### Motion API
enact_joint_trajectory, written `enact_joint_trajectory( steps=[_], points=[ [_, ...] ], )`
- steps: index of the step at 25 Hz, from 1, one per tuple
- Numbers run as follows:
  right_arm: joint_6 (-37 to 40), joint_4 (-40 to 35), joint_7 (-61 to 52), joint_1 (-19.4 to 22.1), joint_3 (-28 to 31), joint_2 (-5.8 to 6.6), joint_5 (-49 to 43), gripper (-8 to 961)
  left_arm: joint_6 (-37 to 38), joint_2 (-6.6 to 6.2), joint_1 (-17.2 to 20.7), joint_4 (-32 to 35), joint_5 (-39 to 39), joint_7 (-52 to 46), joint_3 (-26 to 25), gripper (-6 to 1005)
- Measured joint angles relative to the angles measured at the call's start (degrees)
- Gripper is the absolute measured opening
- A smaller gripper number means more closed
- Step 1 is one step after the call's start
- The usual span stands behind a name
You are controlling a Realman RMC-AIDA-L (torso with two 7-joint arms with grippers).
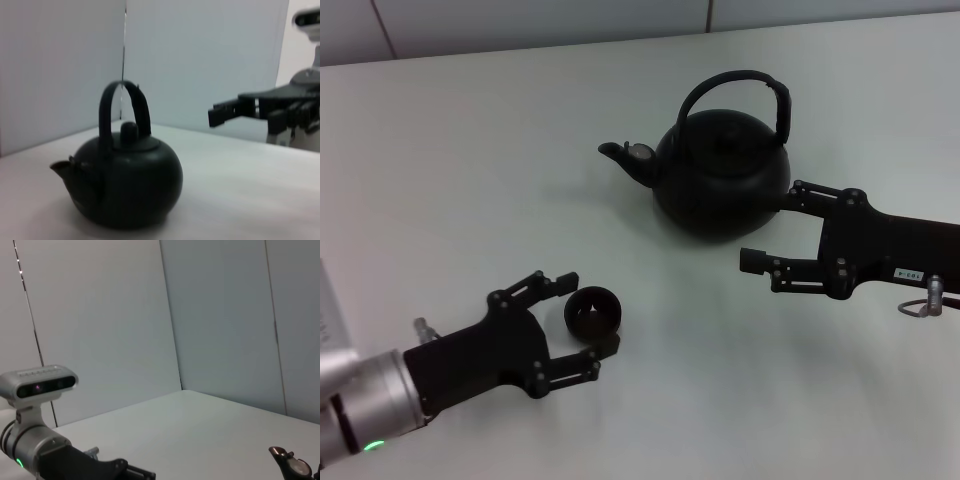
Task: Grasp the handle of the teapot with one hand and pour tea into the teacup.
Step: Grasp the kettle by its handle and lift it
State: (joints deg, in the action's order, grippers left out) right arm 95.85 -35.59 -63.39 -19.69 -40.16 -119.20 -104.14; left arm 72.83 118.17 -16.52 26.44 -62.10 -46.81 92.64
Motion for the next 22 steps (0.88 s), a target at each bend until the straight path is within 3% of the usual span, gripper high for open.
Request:
enact_joint_trajectory(
  steps=[11, 15, 16, 17, 18, 20, 22],
  points=[
    [-1.1, 0.3, 0.3, -0.1, 0.5, -0.12, 0.2, 822, 12.3, -2.46, 2.1, 0.4, -0.2, -0.2, -4.4, 872],
    [-2.7, 2.8, 0.3, -1.1, 0.6, -0.01, 1.7, 821, 17.1, -4.60, 2.1, 1.5, -2.6, -1.8, -6.7, 872],
    [-3.0, 3.2, 0.3, -1.3, 0.6, -0.01, 1.9, 821, 17.1, -4.60, 2.1, 1.5, -2.6, -1.8, -6.7, 872],
    [-3.5, 3.5, 0.3, -1.4, 0.6, -0.01, 2.0, 820, 19.5, -5.54, 2.1, 2.9, -5.5, -3.5, -10.1, 872],
    [-4.1, 3.9, 0.3, -1.7, 0.6, -0.07, 2.1, 820, 19.5, -5.54, 2.1, 2.9, -5.5, -3.5, -10.1, 873],
    [-5.2, 4.9, 0.1, -2.2, 0.6, -0.14, 2.6, 820, 21.1, -6.34, 1.8, 5.6, -12.1, -6.2, -15.0, 873],
    [-6.1, 6.7, 0.1, -2.6, 0.6, -0.16, 4.6, 821, 21.1, -6.34, 1.8, 5.6, -12.1, -6.2, -15.0, 872]
  ],
)
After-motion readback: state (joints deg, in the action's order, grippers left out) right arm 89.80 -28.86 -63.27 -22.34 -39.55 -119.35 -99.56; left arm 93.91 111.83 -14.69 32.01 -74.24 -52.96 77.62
